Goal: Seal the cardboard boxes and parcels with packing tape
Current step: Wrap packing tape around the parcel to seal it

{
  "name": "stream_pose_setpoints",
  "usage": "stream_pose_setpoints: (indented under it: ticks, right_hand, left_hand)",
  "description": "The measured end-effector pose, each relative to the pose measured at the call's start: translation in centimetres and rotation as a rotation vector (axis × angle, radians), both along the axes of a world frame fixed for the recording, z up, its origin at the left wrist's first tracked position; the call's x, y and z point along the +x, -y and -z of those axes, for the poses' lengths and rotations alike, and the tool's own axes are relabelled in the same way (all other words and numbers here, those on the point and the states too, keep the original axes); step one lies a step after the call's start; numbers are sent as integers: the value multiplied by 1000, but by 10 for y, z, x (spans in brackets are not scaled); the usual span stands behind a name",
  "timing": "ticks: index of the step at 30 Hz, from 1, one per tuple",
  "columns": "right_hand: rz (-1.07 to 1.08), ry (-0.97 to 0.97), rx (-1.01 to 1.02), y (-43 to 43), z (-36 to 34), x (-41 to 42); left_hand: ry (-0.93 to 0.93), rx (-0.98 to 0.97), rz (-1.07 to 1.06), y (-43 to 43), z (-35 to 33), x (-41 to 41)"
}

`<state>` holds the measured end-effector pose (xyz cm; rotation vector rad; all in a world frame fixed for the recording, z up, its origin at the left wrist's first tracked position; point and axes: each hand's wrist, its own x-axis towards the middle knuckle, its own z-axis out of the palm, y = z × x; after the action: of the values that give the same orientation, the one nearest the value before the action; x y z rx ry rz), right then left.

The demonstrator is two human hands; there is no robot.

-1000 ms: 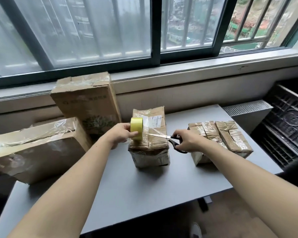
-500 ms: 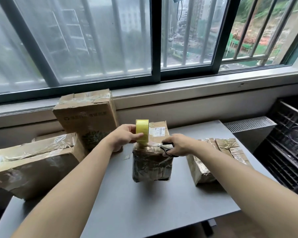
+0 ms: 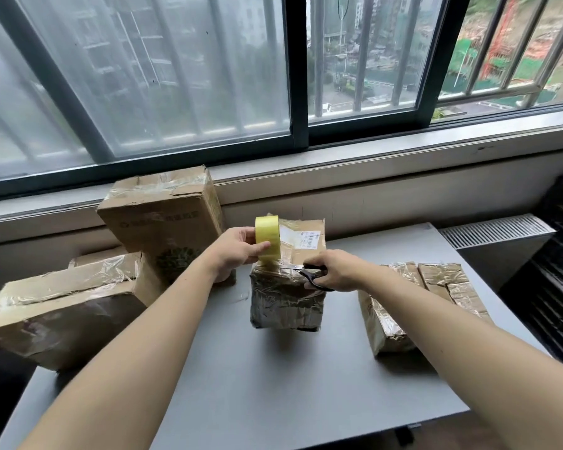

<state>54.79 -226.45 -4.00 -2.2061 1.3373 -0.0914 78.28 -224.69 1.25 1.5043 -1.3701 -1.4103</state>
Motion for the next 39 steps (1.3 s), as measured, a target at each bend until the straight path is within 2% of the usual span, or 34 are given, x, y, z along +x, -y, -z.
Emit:
stream_pose_setpoints:
  ticks: [7,20,23,26,29,33,37,39]
  right_hand:
    - [-16,-72,-99,11,-2,12]
    - [-106,31,-74,8,6,12]
    - [-69,-113,-103,5,6,18]
    - [-138,-313,-253,2,7,24]
    - [-126,-380,-357,-2,9,26]
    - [62,-237,-282,1,6,21]
    - [273,-23,-80,2,2,14]
    - [326,74,-47,2,1,7]
  left_hand:
    - [27,15,51,7,-7,-1]
    - [4,39,43,8,0,-1]
    - [-22,14,22,9,-1,-7]
    - [-53,-22,-35,13,-1,-6]
    - [-94,-19,-97,13,2,-3]
    - [-83,-16,-128,9,7,2]
    - [-87,-31,-141,9,7,-1]
    - [-80,-46,-131,10,7,-6]
